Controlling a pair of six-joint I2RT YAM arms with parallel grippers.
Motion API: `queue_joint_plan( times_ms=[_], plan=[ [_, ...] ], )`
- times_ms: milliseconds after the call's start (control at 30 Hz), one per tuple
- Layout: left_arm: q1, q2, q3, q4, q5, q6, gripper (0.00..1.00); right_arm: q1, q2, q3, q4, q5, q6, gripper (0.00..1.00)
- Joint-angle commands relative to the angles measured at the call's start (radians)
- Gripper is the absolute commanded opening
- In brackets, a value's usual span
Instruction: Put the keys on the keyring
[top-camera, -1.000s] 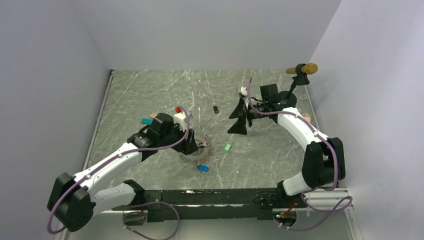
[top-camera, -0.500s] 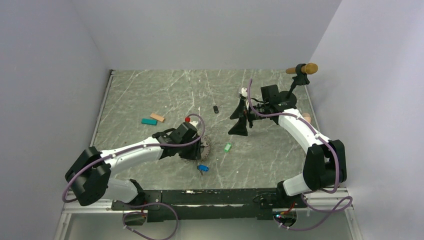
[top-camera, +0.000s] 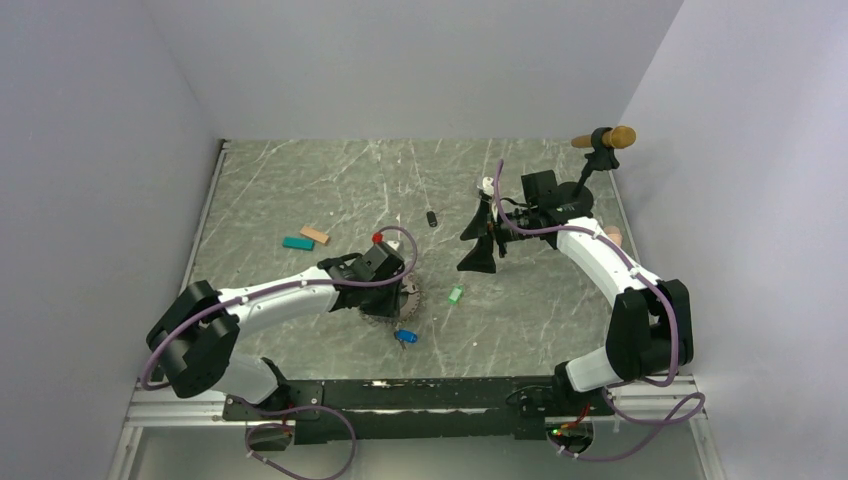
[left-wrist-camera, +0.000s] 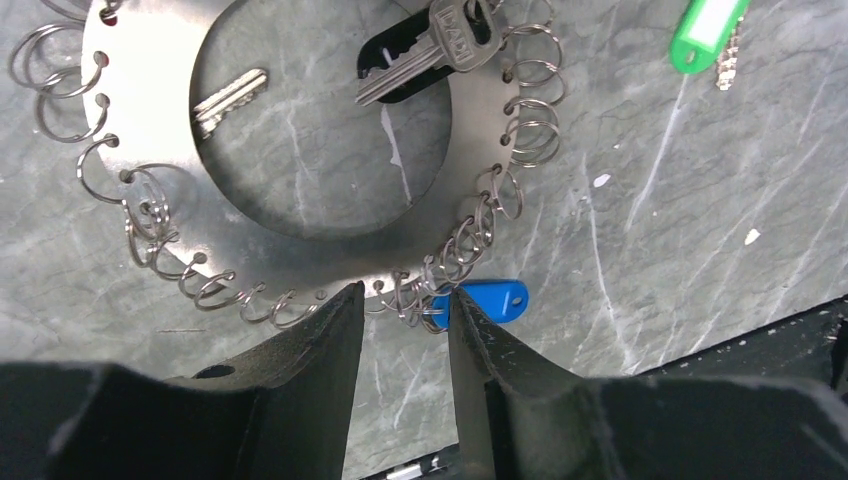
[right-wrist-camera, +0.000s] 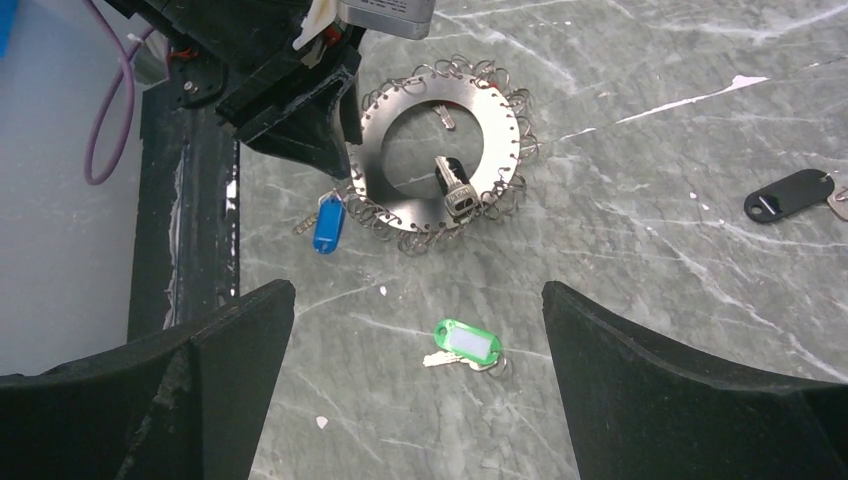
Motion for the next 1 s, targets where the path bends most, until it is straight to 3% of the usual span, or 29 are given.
queue_joint_plan(
  times_ms=[0,233,500,667,967],
  plan=[
    [-0.005,-0.031,0.031,-0.047,-0.048,0.013,0.42,-0.001,-0.015,0.011,-0.001,-0.015,-0.027,0.99],
    [-0.003,-0.076,-0.010,-0.121,-0.101,0.060,0.38,0.000,-0.014,0.011,-0.004,-0.013,-0.035,0.99],
    [0.030,-0.127,-0.069,-0.069,-0.033,0.116,0.35,-0.001,-0.008,0.010,-0.007,-0.013,-0.038,0.99],
    [0.107,-0.163,-0.112,-0.019,0.040,0.172,0.30,-0.001,-0.007,0.011,-0.009,-0.011,-0.040,0.99],
    [0.296,-0.283,-0.145,0.061,0.115,0.319,0.33,-0.001,0.002,0.012,-0.017,-0.015,-0.048,0.99]
  ],
)
